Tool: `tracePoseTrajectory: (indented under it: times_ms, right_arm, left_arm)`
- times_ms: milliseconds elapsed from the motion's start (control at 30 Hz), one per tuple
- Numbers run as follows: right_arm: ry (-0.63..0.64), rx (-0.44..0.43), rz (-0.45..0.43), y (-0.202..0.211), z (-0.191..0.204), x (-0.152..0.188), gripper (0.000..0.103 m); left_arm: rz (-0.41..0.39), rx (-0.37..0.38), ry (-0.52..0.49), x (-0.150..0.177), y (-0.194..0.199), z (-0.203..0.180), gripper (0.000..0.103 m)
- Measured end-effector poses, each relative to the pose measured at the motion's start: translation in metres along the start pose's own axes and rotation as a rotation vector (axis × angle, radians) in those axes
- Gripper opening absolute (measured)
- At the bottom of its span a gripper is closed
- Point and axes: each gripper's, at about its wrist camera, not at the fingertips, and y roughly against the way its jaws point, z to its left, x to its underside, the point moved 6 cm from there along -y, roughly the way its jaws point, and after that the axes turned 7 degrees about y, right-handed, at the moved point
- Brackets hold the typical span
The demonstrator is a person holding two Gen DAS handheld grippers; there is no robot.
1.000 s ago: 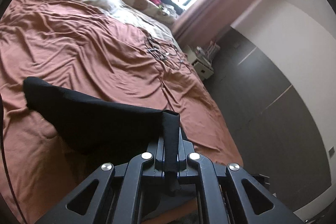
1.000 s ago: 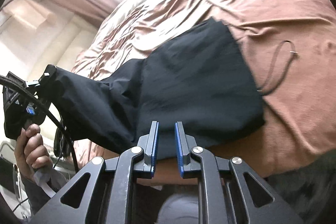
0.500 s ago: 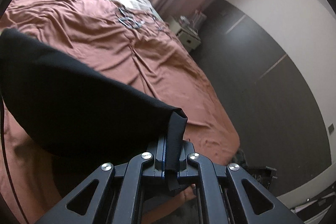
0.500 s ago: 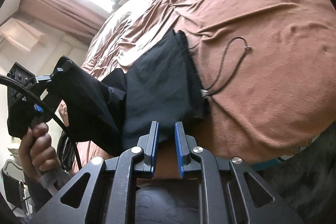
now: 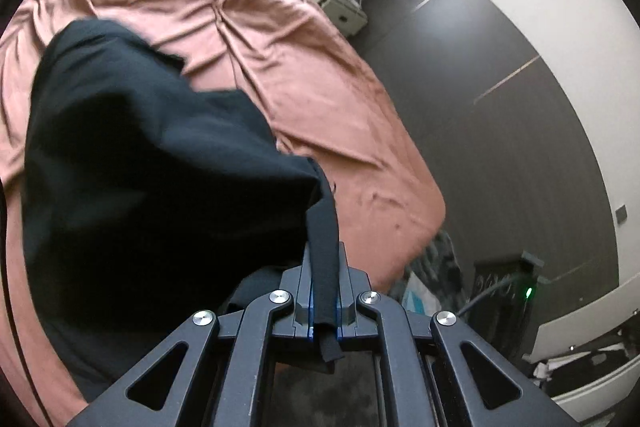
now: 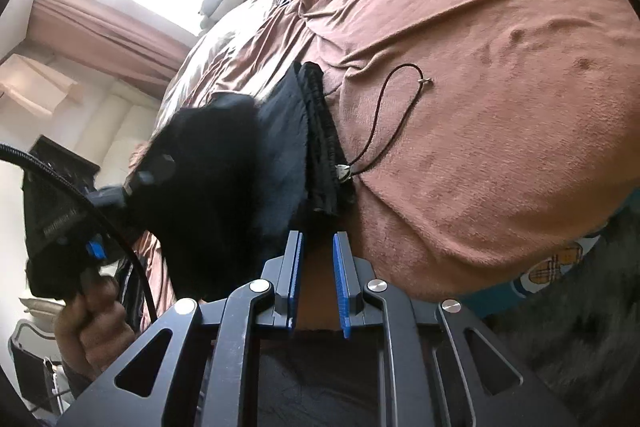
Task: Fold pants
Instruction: 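Lift the black pants edge with the left tool and fold it over the pants, then open the left tool and release the folded pants onto the bed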
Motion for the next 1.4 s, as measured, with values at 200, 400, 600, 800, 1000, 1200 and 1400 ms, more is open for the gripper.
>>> tracePoseTrajectory:
  times_ms: [200, 400, 600, 800, 1000, 1200, 1400]
  right_arm:
    - [-0.001, -0.013, -0.005, 0.005, 0.000, 0.002, 0.013]
    - [-0.002, -0.033, -0.006, 0.010, 0.002, 0.006, 0.013]
    - [-0.006, -0.063, -0.002, 0.008, 0.006, 0.008, 0.013]
    - [0.004, -0.051, 0.016, -0.006, 0.009, 0.010, 0.026]
    - [-0.005, -0.059, 0.068, -0.030, 0.011, 0.013, 0.026]
    - [0.048, -0.071, 0.095, -0.049, 0.022, 0.005, 0.016]
    - [-0.006, -0.081, 0.086, -0.049, 0.001, -0.007, 0.003]
  left_arm:
    - [0.063, -0.033, 0.001, 0.028, -0.010, 0.002, 0.006]
    - [0.093, -0.036, 0.033, 0.038, -0.005, 0.006, 0.022]
    - [0.027, -0.039, 0.019, 0.029, 0.021, 0.004, 0.061]
    - [-0.035, -0.103, 0.043, 0.011, 0.055, 0.024, 0.061]
    - [-0.079, -0.152, 0.064, -0.007, 0.089, 0.050, 0.061]
    - [-0.115, -0.196, 0.092, -0.018, 0.112, 0.085, 0.061]
    - [-0.087, -0.222, 0.145, -0.011, 0.106, 0.124, 0.061]
